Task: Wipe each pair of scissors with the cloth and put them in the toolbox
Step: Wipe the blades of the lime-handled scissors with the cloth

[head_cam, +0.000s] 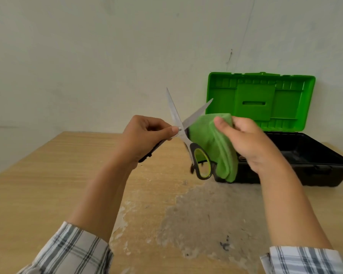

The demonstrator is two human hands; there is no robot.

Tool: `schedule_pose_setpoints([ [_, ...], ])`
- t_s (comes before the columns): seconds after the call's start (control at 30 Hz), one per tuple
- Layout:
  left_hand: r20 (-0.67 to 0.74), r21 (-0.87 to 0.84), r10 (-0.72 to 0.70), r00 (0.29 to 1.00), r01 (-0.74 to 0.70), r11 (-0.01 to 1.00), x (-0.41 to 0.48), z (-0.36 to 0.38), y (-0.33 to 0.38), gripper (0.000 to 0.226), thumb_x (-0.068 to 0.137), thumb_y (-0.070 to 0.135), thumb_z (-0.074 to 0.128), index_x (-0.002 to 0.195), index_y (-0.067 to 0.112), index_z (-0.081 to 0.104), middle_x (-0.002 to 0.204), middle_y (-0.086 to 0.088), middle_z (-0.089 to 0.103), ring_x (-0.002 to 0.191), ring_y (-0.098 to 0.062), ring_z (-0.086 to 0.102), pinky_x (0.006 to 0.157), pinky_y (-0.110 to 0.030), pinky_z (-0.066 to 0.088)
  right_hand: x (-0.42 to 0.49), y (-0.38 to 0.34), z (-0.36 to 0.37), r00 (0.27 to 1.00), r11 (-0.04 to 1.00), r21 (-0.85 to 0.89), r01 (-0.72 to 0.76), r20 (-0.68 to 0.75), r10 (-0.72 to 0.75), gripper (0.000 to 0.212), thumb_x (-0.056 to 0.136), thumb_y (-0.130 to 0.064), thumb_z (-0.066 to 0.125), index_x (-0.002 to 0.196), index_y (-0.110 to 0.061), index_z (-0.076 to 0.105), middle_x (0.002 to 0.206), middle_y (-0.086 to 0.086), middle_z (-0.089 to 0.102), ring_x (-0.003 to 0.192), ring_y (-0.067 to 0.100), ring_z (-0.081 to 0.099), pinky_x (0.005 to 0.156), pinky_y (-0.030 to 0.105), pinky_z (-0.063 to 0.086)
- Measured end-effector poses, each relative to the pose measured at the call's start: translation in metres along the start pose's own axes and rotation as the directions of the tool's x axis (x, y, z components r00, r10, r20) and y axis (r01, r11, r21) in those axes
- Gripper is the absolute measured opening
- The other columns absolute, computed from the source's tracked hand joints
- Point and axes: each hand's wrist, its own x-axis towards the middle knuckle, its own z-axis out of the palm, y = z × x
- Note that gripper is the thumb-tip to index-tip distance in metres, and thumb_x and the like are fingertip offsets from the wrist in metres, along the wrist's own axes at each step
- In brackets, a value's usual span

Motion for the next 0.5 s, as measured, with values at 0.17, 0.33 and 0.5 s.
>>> schedule_pose_setpoints([
  [0.17, -0.07, -0.026, 0.027, 0.997, -0.029, 0.999, -0.001, 0.012, -0.001, 0.021, 0.077, 0.032, 0.082, 0.072, 0.012, 0.076, 0.051, 0.008, 0.062, 0.042, -0.006, 0.046, 0.045, -0.02, 0.036, -0.003, -0.005, 0.032, 0.982, 0.999, -0.042, 0.01, 0.189, -0.002, 0.036, 0.091, -0.056, 0.054, 0.107, -0.027, 0.07, 0.098, -0.01, 0.078, 0.094, 0.008, 0.074, 0.098, 0.04, 0.054],
  [0.33, -0.129, 0.056, 0.083, 0.988, -0.076, 0.996, 0.001, 0.013, -0.003, 0.018, 0.078, 0.028, 0.081, 0.072, 0.012, 0.075, 0.051, 0.01, 0.059, 0.04, 0.003, 0.047, 0.039, -0.008, 0.032, -0.003, 0.002, 0.028, 0.943, 0.989, 0.106, -0.107, 0.327, 0.067, 0.045, 0.094, -0.051, 0.057, 0.135, -0.033, 0.052, 0.119, -0.02, 0.064, 0.115, -0.003, 0.057, 0.105, 0.025, 0.042],
  [0.5, -0.143, 0.065, 0.082, 0.986, -0.073, 0.995, 0.003, 0.016, -0.005, 0.018, 0.078, 0.03, 0.082, 0.07, 0.016, 0.074, 0.053, 0.009, 0.062, 0.046, 0.003, 0.053, 0.044, -0.011, 0.038, -0.001, 0.007, 0.034, 0.947, 0.998, 0.061, 0.025, 0.319, -0.043, 0.024, 0.098, -0.017, 0.06, 0.121, -0.014, 0.065, 0.112, 0.003, 0.076, 0.106, 0.016, 0.072, 0.097, 0.038, 0.056],
])
